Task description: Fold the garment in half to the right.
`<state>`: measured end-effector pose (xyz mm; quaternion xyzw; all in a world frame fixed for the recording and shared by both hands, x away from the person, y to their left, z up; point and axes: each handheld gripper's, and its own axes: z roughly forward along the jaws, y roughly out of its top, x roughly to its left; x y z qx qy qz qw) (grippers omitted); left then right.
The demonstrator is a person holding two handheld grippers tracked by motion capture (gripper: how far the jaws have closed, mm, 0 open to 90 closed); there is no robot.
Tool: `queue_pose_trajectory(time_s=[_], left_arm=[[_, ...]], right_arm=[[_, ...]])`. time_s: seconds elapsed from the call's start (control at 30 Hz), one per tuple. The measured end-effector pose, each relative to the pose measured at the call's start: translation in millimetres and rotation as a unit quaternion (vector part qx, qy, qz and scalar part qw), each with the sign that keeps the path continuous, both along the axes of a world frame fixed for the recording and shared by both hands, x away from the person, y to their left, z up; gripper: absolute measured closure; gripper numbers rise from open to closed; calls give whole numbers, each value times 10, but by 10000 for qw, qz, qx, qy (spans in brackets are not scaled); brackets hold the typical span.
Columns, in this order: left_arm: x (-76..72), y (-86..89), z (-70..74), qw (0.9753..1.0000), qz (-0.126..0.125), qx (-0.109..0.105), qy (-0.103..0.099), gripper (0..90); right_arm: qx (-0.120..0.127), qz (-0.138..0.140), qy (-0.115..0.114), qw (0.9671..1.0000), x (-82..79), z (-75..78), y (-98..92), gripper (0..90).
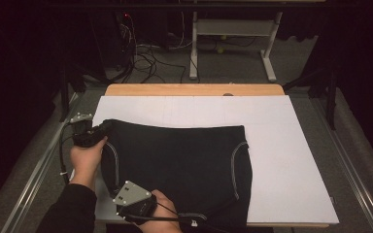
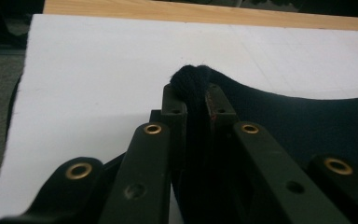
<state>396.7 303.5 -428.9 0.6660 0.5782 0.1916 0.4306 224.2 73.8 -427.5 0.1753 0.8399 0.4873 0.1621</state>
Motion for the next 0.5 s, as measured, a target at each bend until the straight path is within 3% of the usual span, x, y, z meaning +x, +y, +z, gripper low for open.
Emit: queue_pose_trajectory(time_s=[0.23,0.5], left_arm=[[-77,200,-3,9999,147,27,66,781],[-81,117,21,9999,127,-19,1,781]], right_arm=[[23,141,-7,9999,-7,-8,129,752],[-5,87,-87,9999,-16,14,77,751]])
